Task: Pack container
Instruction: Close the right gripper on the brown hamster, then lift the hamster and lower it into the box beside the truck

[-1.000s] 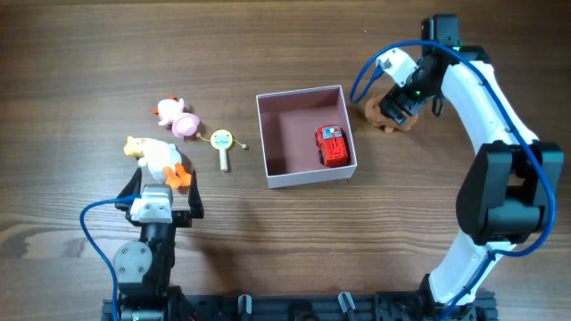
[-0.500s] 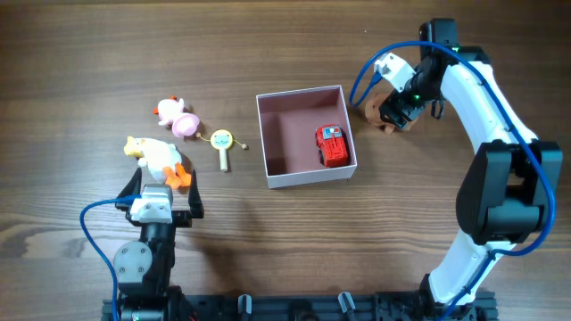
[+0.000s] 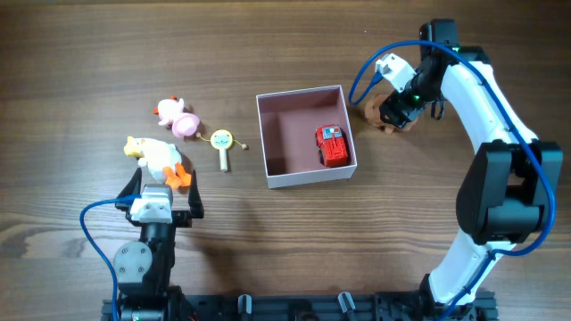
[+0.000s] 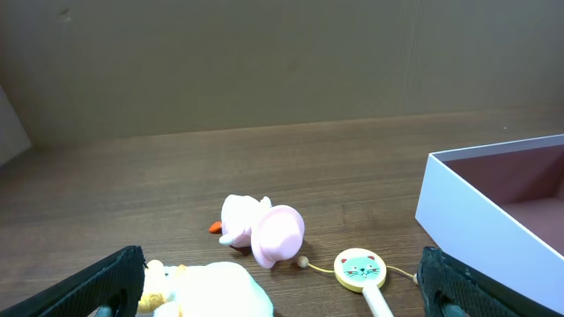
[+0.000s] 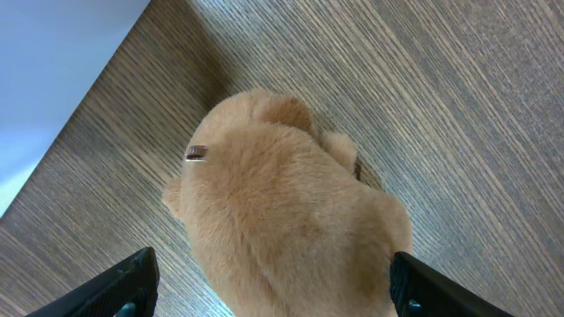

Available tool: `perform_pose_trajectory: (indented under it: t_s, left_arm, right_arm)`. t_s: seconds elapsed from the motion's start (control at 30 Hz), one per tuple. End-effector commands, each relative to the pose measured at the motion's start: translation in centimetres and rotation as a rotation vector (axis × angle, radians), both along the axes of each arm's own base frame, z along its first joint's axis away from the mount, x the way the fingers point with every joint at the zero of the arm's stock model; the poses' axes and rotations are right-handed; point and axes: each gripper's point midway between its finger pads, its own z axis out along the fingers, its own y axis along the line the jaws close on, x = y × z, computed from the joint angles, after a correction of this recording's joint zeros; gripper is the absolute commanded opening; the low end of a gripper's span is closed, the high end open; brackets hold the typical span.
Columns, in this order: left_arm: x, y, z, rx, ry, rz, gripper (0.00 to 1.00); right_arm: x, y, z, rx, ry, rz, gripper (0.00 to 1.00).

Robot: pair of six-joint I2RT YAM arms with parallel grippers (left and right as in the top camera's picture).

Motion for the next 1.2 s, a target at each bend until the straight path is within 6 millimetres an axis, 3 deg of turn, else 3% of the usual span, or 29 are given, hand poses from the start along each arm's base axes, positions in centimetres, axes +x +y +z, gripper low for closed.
perform_pose_trajectory:
  t_s: [0.0, 0.1, 0.27, 0.37, 0.53, 0.6, 0.63, 0.77, 0.97, 1.17]
  left_arm:
    - [0.0, -0.4, -0.2, 0.018, -0.001, -0.025, 1.00]
    - [0.0, -0.4, -0.2, 0.018, -0.001, -0.025, 1.00]
    - [0.0, -0.4, -0.2, 0.018, -0.001, -0.025, 1.00]
    - [0.0, -0.4, -0.2, 0.018, -0.001, -0.025, 1.00]
    - [0.0, -0.4, -0.2, 0.018, -0.001, -0.025, 1.00]
    - [0.0, -0.4, -0.2, 0.018, -0.001, -0.025, 1.00]
    - [0.0, -0.4, -0.2, 0.018, -0.001, -0.025, 1.00]
    - [0.0, -0.4, -0.2, 0.018, -0.001, -0.025, 1.00]
    - [0.0, -0.4, -0.2, 0.018, -0.001, -0.025, 1.00]
    - [0.0, -0.4, -0.2, 0.018, -0.001, -0.025, 1.00]
  right_arm:
    - [-0.2, 0.2, -0.9, 0.026, 0.027, -0.011, 0.81]
    - [-0.9, 0.7, -1.9, 0.058, 0.077, -0.027, 0.80]
    - [-1.1, 0.9, -2.6, 0.069, 0.095, -0.025, 0.68]
    - [-1.1, 0.9, -2.6, 0.070, 0.094, -0.030, 0.45]
    - [-0.8, 0.9, -2.3, 0.085, 0.096, -0.133, 0.25]
    - [-0.5, 0.9, -1.9, 0.089, 0.085, -0.151, 0.08]
    - [-0.4, 0.9, -1.6, 0.090, 0.077, -0.151, 0.04]
    - [1.0, 0.9, 1.2, 0.108, 0.017, -0.202, 0.04]
    - [3.7, 1.8, 8.8, 0.140, -0.182, -0.195, 0.04]
    - [3.5, 5.9, 14.3, 0.143, -0.324, -0.040, 0.04]
